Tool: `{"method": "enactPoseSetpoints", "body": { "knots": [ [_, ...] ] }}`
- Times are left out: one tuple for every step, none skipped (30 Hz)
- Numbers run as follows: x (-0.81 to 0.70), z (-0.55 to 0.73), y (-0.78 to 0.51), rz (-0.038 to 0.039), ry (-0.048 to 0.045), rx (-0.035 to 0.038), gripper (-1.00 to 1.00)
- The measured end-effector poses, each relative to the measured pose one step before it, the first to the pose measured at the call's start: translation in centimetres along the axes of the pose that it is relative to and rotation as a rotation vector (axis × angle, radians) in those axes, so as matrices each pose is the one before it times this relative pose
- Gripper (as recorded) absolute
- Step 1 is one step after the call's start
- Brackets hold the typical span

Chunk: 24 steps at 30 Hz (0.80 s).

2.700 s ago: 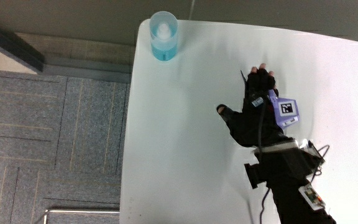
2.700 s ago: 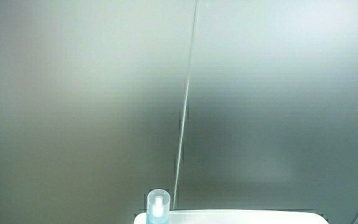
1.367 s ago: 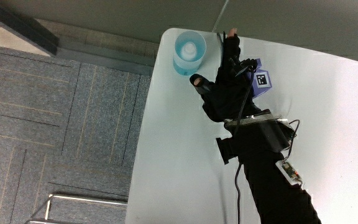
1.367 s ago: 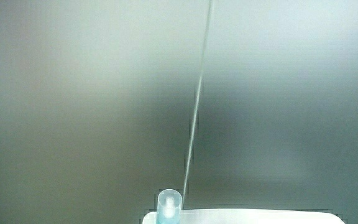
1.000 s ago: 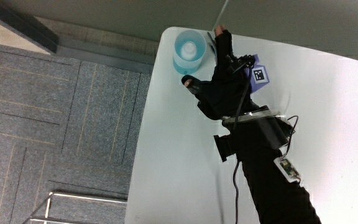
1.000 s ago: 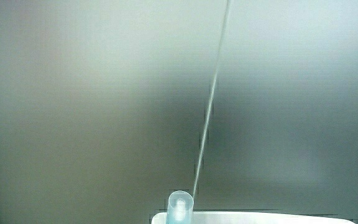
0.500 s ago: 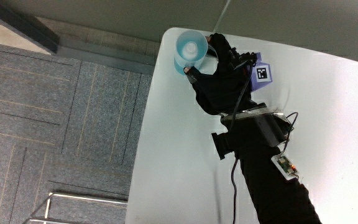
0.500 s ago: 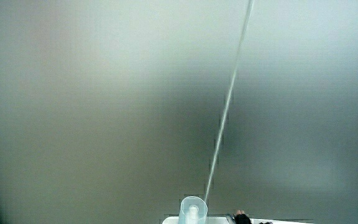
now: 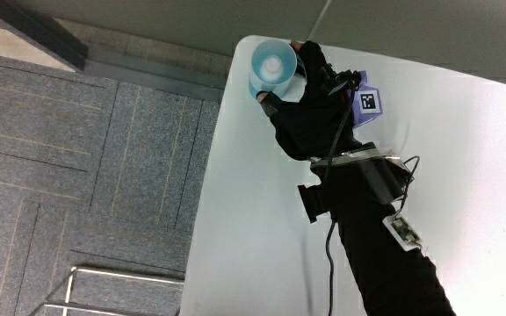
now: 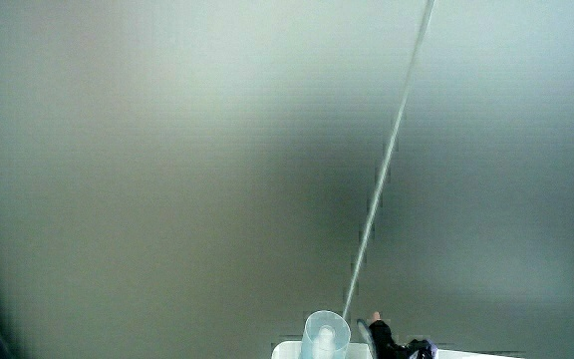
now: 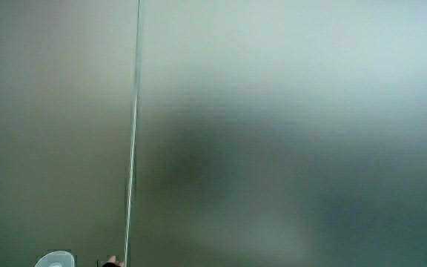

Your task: Pick cleaning spray

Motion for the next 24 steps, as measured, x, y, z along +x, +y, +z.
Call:
{"method": "enactPoseSetpoints", "body": {
  "knots": [
    [-0.113, -0.047, 0.015, 0.01139, 0.00056, 0.00002, 1.00],
    [0.125, 0.130, 0.003, -0.01674, -0.00911, 0.00852, 1.00],
    [-0.143, 0.039, 0.031, 0.00697, 0.00408, 0.00304, 1.00],
    [-0.310, -0.017, -0.054, -0.00893, -0.01039, 0.00190, 1.00],
    [-0.146, 0.036, -0.042, 0.00910, -0.00935, 0.00422, 1.00],
    [-0.124, -0.003, -0.024, 0.01495, 0.00990, 0.00732, 1.00],
    [0.107, 0.123, -0.041, -0.00175, -0.01474, 0.01047, 1.00],
    [-0.014, -0.006, -0.085, 0.00728, 0.00034, 0.00469, 1.00],
    [-0.001, -0.014, -0.106, 0.00143, -0.00032, 0.01023, 1.00],
    [0.145, 0.079, 0.001, 0.00590, 0.00416, -0.00431, 1.00],
    [0.192, 0.123, 0.036, 0.00831, 0.00222, 0.00739, 1.00],
    [-0.028, 0.039, -0.026, -0.00476, 0.00197, -0.00302, 1.00],
    [0.073, 0.114, 0.000, -0.00176, -0.00634, -0.00188, 1.00],
    [0.064, 0.124, 0.010, -0.00281, -0.00326, 0.00610, 1.00],
    [0.000, 0.088, -0.058, -0.00291, 0.00177, -0.00476, 1.00],
    [0.021, 0.061, -0.104, 0.00432, 0.01558, 0.00214, 1.00],
    [-0.028, 0.070, -0.049, 0.01632, 0.00305, 0.00319, 1.00],
    [0.031, 0.113, -0.074, -0.01209, -0.00368, 0.00778, 1.00],
    [0.063, 0.082, -0.004, -0.00024, 0.00187, 0.00103, 1.00],
    [0.084, 0.073, 0.026, 0.00868, 0.00208, -0.00282, 1.00],
    [-0.242, -0.023, -0.063, -0.00883, 0.00624, 0.00837, 1.00],
    [-0.085, 0.076, 0.024, 0.01072, 0.00384, -0.01122, 1.00],
    [-0.295, 0.000, -0.078, -0.00386, -0.00520, 0.00519, 1.00],
    [0.058, 0.090, 0.009, 0.00921, -0.00188, 0.00076, 1.00]
  ]
}}
